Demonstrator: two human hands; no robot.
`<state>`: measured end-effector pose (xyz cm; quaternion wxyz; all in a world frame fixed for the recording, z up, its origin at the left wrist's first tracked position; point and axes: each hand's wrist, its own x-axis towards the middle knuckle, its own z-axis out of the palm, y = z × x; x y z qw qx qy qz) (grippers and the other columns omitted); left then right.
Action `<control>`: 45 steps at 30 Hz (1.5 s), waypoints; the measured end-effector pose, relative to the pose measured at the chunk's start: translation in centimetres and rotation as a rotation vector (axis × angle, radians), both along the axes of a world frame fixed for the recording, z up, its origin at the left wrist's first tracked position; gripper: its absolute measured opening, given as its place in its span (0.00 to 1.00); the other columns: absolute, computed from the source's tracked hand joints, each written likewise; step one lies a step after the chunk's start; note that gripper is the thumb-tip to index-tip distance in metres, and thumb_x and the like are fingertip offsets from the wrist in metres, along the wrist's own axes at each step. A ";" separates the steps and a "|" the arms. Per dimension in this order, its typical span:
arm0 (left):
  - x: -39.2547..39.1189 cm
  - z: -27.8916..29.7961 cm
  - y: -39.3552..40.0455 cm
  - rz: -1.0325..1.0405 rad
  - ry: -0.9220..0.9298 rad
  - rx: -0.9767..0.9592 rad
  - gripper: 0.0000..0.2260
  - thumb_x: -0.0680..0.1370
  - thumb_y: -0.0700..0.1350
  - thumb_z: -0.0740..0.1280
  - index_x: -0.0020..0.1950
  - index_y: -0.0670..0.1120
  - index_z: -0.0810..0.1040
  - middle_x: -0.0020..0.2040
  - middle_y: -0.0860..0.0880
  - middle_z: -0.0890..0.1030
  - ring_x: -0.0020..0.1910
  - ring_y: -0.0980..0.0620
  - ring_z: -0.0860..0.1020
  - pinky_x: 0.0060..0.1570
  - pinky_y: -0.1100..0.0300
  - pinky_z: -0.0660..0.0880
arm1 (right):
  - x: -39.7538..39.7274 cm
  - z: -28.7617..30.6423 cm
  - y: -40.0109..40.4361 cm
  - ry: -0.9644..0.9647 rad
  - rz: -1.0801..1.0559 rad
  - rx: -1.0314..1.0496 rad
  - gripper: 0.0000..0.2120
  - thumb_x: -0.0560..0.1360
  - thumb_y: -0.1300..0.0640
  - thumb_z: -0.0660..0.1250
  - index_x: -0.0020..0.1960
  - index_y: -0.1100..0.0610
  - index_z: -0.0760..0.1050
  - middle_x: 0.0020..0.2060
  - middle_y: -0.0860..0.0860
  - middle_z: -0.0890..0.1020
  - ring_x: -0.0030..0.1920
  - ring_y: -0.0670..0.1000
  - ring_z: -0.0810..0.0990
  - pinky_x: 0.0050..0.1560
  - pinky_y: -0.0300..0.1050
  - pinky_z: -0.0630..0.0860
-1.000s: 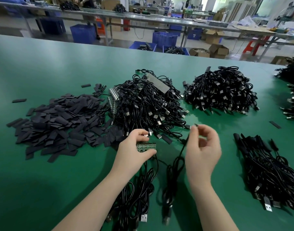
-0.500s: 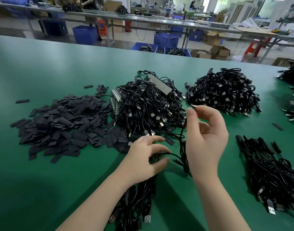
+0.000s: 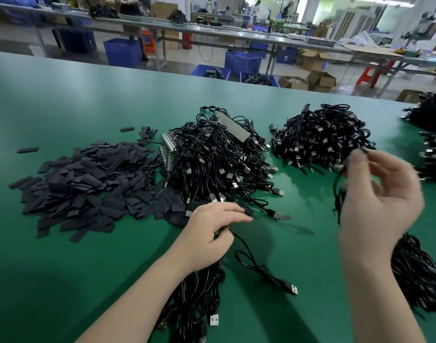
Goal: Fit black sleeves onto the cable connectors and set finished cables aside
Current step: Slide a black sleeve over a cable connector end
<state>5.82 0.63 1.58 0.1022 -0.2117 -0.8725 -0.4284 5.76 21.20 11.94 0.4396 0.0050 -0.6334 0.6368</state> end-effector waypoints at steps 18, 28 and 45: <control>0.0 0.6 -0.8 0.451 0.415 -0.176 0.22 0.71 0.41 0.77 0.65 0.47 0.79 0.56 0.51 0.81 0.49 0.51 0.80 0.51 0.56 0.74 | -0.4 -6.1 -7.1 -0.679 0.645 0.066 0.07 0.74 0.57 0.74 0.42 0.51 0.77 0.33 0.49 0.84 0.39 0.51 0.83 0.40 0.38 0.74; -0.9 1.4 -3.0 0.621 0.364 0.093 0.04 0.78 0.47 0.69 0.49 0.48 0.81 0.51 0.54 0.73 0.49 0.66 0.71 0.49 0.67 0.70 | 0.2 -6.1 -4.5 -0.846 0.563 0.568 0.02 0.78 0.44 0.65 0.48 0.40 0.75 0.42 0.39 0.83 0.38 0.40 0.80 0.38 0.32 0.73; -1.3 1.4 -3.0 0.488 0.319 -0.004 0.08 0.81 0.49 0.60 0.54 0.48 0.75 0.39 0.60 0.74 0.33 0.62 0.72 0.33 0.65 0.70 | -3.9 -10.4 -5.3 -0.887 0.189 1.060 0.14 0.81 0.53 0.63 0.66 0.49 0.77 0.63 0.46 0.77 0.60 0.52 0.77 0.52 0.46 0.76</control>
